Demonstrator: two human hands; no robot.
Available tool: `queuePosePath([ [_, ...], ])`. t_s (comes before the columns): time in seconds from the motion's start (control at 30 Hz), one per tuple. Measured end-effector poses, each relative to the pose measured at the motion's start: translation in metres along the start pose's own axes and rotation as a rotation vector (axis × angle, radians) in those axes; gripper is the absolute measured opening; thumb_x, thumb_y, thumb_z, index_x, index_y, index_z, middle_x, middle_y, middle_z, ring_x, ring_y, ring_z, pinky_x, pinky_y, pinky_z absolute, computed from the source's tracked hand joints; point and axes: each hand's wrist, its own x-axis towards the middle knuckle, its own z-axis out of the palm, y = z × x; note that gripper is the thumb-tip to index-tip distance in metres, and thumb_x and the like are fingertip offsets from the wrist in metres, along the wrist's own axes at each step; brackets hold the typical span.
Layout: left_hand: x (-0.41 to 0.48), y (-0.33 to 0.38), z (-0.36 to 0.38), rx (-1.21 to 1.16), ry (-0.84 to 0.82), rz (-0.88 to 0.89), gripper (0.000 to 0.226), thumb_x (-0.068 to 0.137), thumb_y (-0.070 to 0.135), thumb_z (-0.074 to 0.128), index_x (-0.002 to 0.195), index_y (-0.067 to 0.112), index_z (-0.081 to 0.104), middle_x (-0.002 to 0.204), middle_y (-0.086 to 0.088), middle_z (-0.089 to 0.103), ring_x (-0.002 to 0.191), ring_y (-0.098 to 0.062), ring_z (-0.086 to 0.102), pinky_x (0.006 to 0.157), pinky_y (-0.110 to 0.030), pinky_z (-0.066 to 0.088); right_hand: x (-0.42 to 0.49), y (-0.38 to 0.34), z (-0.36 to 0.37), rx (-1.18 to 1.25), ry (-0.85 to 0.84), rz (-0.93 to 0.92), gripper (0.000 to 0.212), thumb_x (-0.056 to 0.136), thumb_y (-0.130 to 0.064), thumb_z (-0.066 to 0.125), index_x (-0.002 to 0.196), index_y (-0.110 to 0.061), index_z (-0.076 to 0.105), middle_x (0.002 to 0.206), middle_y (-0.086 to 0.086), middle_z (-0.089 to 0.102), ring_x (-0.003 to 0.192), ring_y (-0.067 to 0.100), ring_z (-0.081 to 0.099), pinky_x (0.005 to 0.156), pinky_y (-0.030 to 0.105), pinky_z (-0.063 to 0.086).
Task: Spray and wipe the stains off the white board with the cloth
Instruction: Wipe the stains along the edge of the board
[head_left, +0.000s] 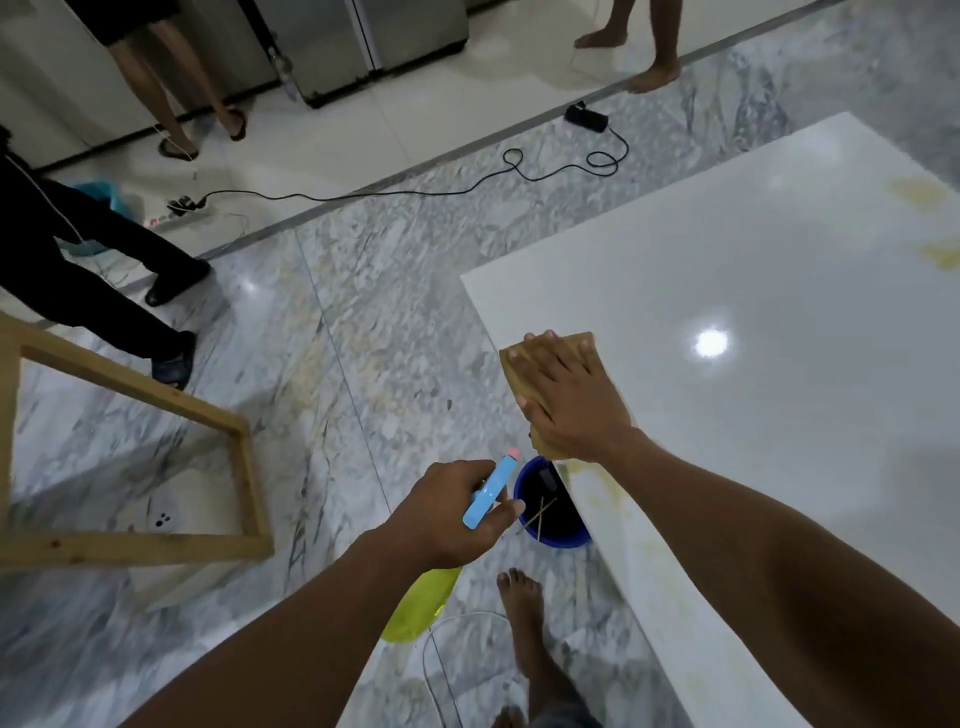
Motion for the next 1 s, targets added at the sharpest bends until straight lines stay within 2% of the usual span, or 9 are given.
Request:
queuePosePath([
  [0.1, -0.031, -0.002, 0.018, 0.014, 0.000, 0.021, 0.030, 0.093, 0.042, 0.073, 0.083, 0.015, 0.065, 0.075, -0.010, 0.069, 0.066, -0.028, 0.062, 0.060, -0.034, 0.047, -0.040, -0.002, 0.003, 0.007, 0.018, 0.006, 0.062, 0.100, -0.049, 0.026, 0.159, -0.032, 0.018, 0.168, -0.004, 0.014, 0.155, 0.019, 0.001, 0.123, 0.056, 0.007],
  [0.23, -0.078, -0.011, 0.045, -0.024, -0.014, 0.019, 0.030, 0.092, 0.044, 0.072, 0.082, 0.017, 0.064, 0.075, -0.011, 0.069, 0.063, -0.028, 0.064, 0.065, -0.046, 0.055, -0.083, -0.002, 0.004, -0.016, 0.015, 0.008, 0.063, 0.101, -0.050, 0.022, 0.160, -0.032, 0.011, 0.169, -0.005, 0.009, 0.155, 0.018, -0.002, 0.122, 0.056, 0.009],
  [0.33, -0.108, -0.020, 0.068, -0.030, -0.024, -0.012, 0.028, 0.090, 0.044, 0.072, 0.082, 0.019, 0.064, 0.074, -0.009, 0.070, 0.061, -0.026, 0.066, 0.065, -0.049, 0.057, -0.118, -0.003, 0.004, -0.015, 0.026, 0.028, 0.063, 0.100, -0.051, 0.019, 0.160, -0.031, 0.012, 0.168, -0.005, 0.011, 0.155, 0.018, -0.001, 0.122, 0.056, 0.011],
  [0.53, -0.144, -0.015, 0.110, -0.001, -0.100, 0.003, 0.032, 0.090, 0.045, 0.072, 0.081, 0.015, 0.064, 0.074, -0.010, 0.068, 0.057, -0.011, 0.052, 0.063, -0.041, 0.051, -0.190, -0.007, 0.008, -0.020, 0.037, 0.067, 0.063, 0.101, -0.051, 0.016, 0.160, -0.030, 0.011, 0.169, -0.003, 0.009, 0.155, 0.019, -0.001, 0.122, 0.056, 0.011],
  [0.67, -0.161, -0.001, 0.134, 0.005, -0.116, 0.043, 0.033, 0.092, 0.043, 0.073, 0.080, 0.013, 0.063, 0.073, -0.010, 0.066, 0.056, -0.008, 0.048, 0.059, -0.028, 0.043, -0.232, -0.007, 0.011, -0.023, 0.029, 0.083, 0.063, 0.101, -0.049, 0.021, 0.160, -0.030, 0.011, 0.169, -0.002, 0.008, 0.156, 0.019, -0.001, 0.121, 0.057, 0.012],
  [1.0, -0.210, 0.035, 0.202, 0.089, -0.123, 0.039, 0.031, 0.089, 0.051, 0.070, 0.076, 0.024, 0.059, 0.070, -0.007, 0.064, 0.057, -0.012, 0.050, 0.063, -0.039, 0.049, -0.344, -0.013, 0.017, -0.034, 0.026, 0.107, 0.063, 0.102, -0.050, 0.022, 0.160, -0.030, 0.009, 0.169, -0.002, 0.007, 0.155, 0.019, -0.003, 0.122, 0.056, 0.009],
])
